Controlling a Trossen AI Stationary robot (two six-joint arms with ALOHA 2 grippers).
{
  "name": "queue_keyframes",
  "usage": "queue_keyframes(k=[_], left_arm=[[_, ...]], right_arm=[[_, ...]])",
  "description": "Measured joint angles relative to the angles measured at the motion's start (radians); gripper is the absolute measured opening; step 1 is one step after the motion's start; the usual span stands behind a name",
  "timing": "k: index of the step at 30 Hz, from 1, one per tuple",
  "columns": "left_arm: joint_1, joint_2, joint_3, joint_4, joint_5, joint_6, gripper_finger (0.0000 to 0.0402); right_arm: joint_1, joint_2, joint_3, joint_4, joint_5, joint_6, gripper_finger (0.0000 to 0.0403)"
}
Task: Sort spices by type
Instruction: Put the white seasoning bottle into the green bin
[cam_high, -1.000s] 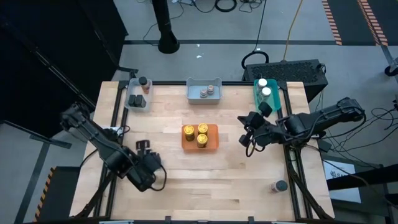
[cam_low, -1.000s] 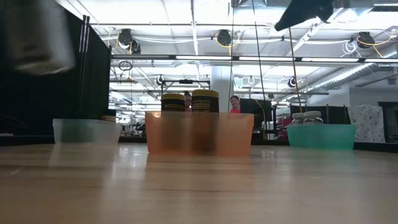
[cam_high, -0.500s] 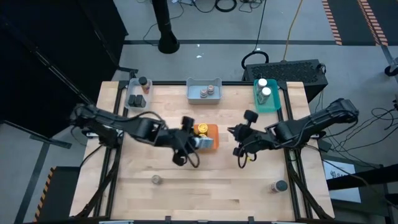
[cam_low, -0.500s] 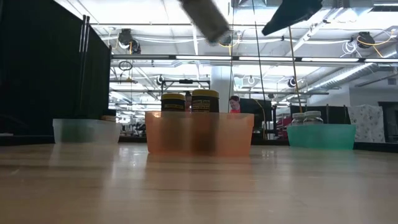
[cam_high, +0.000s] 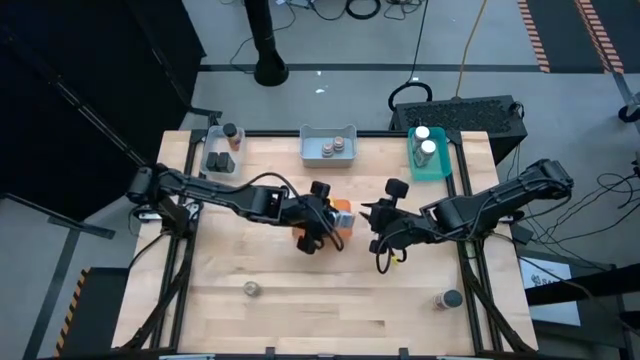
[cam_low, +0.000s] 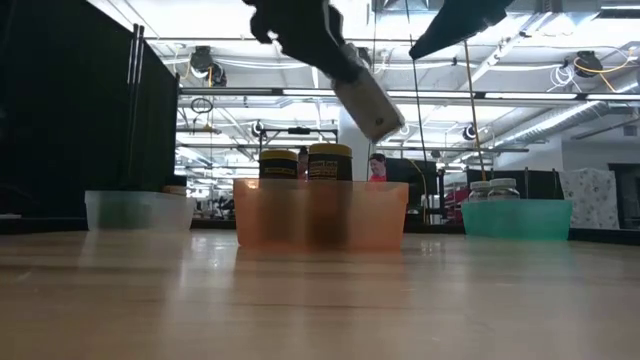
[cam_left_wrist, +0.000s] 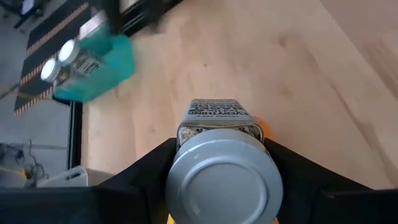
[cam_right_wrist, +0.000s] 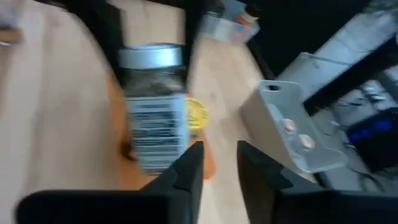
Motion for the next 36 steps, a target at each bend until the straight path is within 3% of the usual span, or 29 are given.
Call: queue_keyframes(k=[8,12,16,30,33,36], left_arm=[[0.004,-0.007,-0.009,0.118,-0.008,-0.009,0.0207],[0.005,-0.008,-0.009,0.149,-0.008,0.015,0.0207],[0.004,-0.008,-0.009,0.169,-0.006,0.013,0.0207],[-0.052,-0.008,-0.009,0.247,-0.005,-0.039,0.0207],[-0.06,-0.008,-0.009,0.255,-0.008,-0.041,0.0207],[-0.063,-0.008,-0.009,0.262,-0.011,-0.046,0.0207]], right_arm=[[-0.001,0.009,0.001,0.061,-0.16,0.004,0.0208],[-0.001,0.009,0.001,0.062,-0.158,0.029,0.0264],[-0.003,0.009,0.001,0.06,-0.157,0.046,0.0293],[-0.004,0.02,0.002,0.059,-0.162,0.003,0.0282],[0.002,0.023,0.001,0.05,-0.165,0.008,0.025],[0.007,0.022,0.002,0.042,-0.166,0.019,0.0186]])
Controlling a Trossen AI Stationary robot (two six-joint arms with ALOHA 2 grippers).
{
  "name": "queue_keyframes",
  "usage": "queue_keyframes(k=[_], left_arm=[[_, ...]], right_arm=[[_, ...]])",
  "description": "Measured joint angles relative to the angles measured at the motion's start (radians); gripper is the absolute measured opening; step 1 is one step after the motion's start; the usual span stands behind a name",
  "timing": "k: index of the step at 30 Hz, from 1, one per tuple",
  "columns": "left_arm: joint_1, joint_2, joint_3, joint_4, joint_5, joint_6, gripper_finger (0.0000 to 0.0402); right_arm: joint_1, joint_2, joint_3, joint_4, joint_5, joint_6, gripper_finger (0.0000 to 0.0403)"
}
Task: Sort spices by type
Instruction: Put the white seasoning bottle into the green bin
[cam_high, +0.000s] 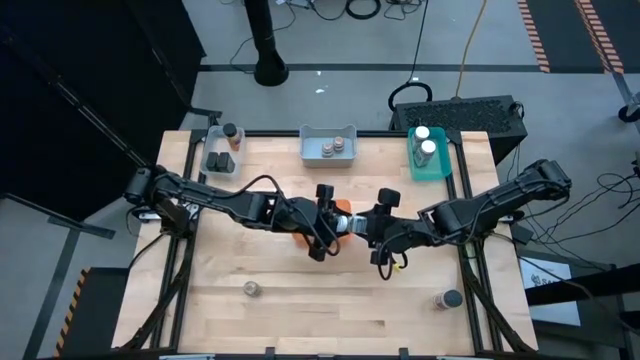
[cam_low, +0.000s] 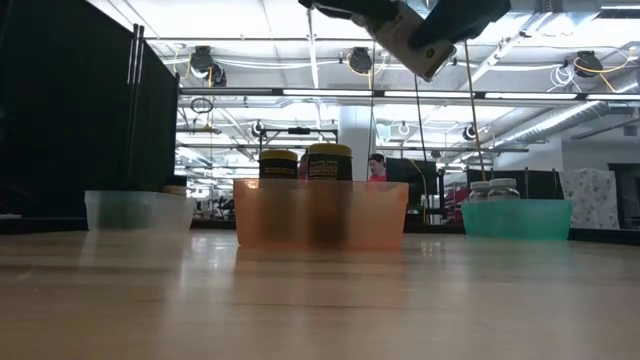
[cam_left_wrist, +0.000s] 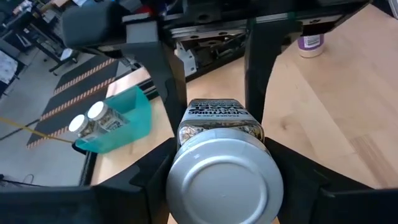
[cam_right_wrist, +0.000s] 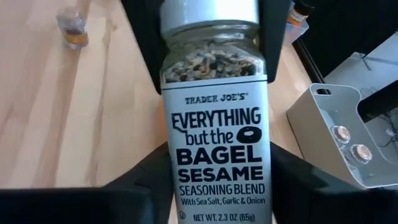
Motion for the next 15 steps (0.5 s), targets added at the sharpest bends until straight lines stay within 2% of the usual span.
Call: queue_keyframes(k=[1,4,10,15], left_arm=[[-0.001,0.0,0.0,0.003,0.002,-0.005,0.0207],[-0.004,0.001,0.0,0.01,0.003,-0.008,0.0216],[-0.007,-0.021,0.0,-0.005,-0.022,0.008,0.0308],[-0.005,-0.083,0.001,-0.063,-0.026,0.006,0.0322]], right_arm=[[0.001,0.0,0.0,-0.005,-0.001,-0.009,0.0168],[0.012,0.0,0.0,0.0,0.003,-0.007,0.0167],[0.041,-0.003,-0.002,-0.064,0.019,0.077,0.0167],[0.092,-0.063,-0.087,-0.056,0.088,0.16,0.0167]])
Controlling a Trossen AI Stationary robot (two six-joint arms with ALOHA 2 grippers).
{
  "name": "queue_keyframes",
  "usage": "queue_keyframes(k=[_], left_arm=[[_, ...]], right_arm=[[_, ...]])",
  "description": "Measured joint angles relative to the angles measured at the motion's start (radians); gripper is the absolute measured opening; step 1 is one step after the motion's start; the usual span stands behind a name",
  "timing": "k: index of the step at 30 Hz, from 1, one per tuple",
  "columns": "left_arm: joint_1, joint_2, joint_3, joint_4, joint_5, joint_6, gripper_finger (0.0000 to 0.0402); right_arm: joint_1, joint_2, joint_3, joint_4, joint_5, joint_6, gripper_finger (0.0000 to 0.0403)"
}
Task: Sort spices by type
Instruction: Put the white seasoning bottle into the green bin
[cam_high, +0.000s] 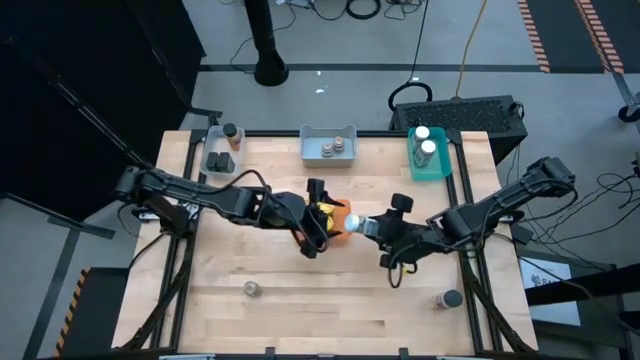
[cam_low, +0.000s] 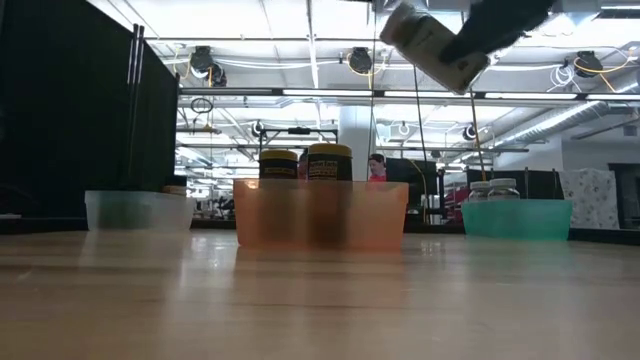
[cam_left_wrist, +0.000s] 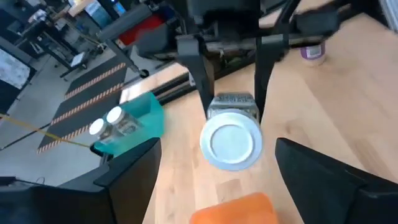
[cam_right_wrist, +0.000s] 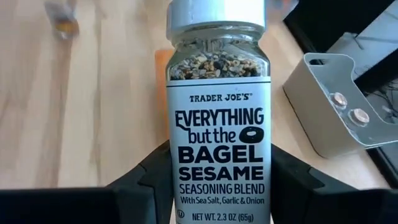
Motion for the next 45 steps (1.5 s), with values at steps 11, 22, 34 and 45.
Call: queue_keyframes(k=[11,22,34,45], left_arm=[[-0.012,-0.033,-0.238,0.382,0.129,-0.029,0.0325],[-0.012,0.043,-0.378,0.927,0.242,-0.081,0.0326],[-0.009,0.091,-0.348,0.988,0.323,-0.116,0.0326],[0.014,0.163,-0.341,1.142,0.34,-0.159,0.0326]], right_arm=[[0.11,-0.163,-0.449,0.943,0.027,-0.305,0.0167],[0.128,-0.057,-0.563,1.511,-0.126,-0.608,0.0167],[0.088,-0.031,-0.537,1.501,-0.122,-0.622,0.0167],[0.074,-0.031,-0.537,1.489,-0.126,-0.626,0.0167]])
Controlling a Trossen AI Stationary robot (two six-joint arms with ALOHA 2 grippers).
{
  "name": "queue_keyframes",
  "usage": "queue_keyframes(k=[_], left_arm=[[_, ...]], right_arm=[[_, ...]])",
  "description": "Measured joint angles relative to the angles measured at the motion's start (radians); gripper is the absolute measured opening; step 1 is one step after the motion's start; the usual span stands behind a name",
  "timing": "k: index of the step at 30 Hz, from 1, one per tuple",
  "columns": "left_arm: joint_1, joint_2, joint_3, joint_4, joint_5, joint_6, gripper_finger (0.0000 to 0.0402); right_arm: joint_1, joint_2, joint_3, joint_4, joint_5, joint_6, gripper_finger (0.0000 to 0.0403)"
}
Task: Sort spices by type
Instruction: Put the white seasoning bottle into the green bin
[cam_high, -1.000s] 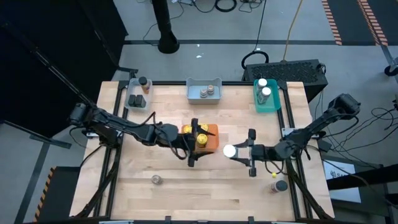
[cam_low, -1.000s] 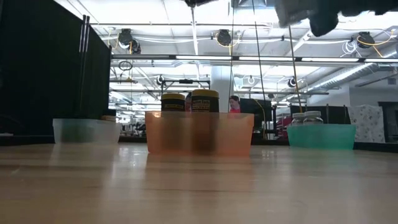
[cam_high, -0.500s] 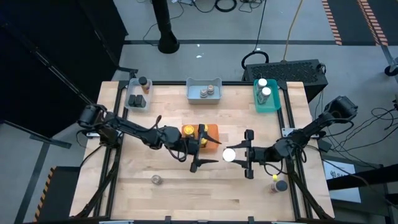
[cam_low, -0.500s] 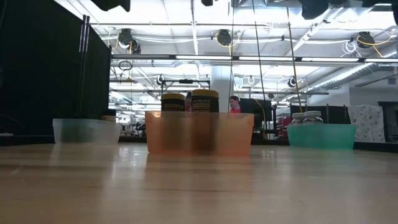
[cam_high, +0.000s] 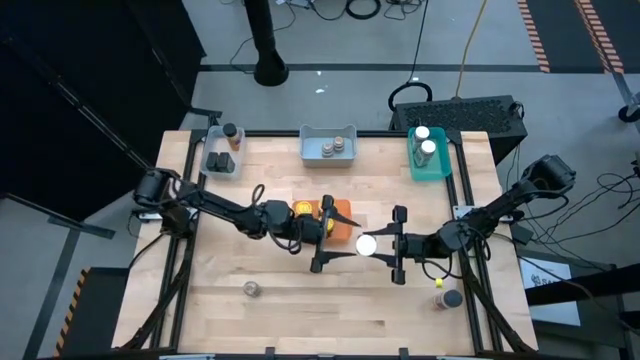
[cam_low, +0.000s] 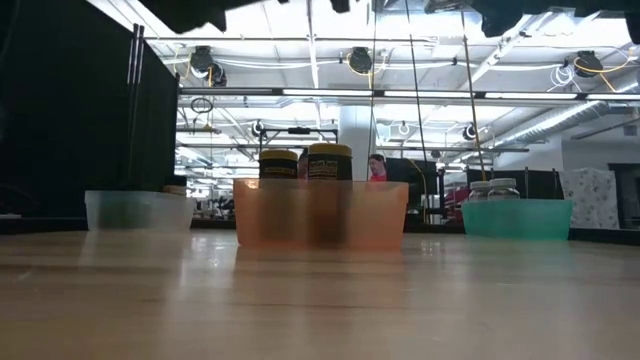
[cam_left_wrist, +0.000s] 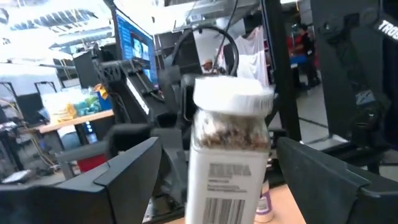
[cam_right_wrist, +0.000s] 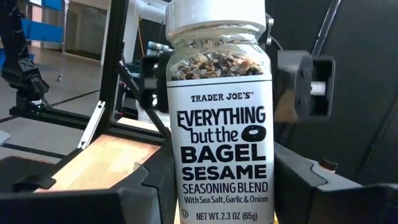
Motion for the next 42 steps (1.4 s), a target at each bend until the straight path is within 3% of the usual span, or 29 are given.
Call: queue_keyframes(k=[13,16,21,26,30,34,37,42], left_arm=[[0.014,0.146,0.136,0.007,0.102,-0.007,0.0321],[0.014,0.147,0.138,0.01,0.105,0.004,0.0294],[0.014,0.147,0.138,0.011,0.075,0.007,0.0212],[0.015,0.147,0.138,-0.004,0.065,0.004,0.0206],[0.013,0.126,0.136,-0.075,-0.006,0.019,0.0206],[0.006,0.06,0.134,-0.236,-0.126,0.082,0.0206],[-0.004,0.008,0.133,-0.371,-0.212,0.112,0.0206],[-0.018,-0.056,0.133,-0.63,-0.386,0.112,0.0206]], right_arm=[[0.0,0.0,0.0,-0.008,-0.001,0.001,0.0167],[0.0,0.0,0.0,-0.008,0.0,0.003,0.0167],[0.0,0.0,0.0,-0.008,0.013,0.007,0.0167],[0.001,0.0,0.0,-0.025,0.05,0.029,0.0182],[0.007,-0.01,0.0,-0.049,0.114,0.07,0.0247],[0.044,-0.062,0.0,-0.115,0.259,0.085,0.0292],[0.076,-0.114,0.0,-0.182,0.369,0.078,0.0304],[0.119,-0.179,0.069,-0.327,0.46,0.052,0.0302]])
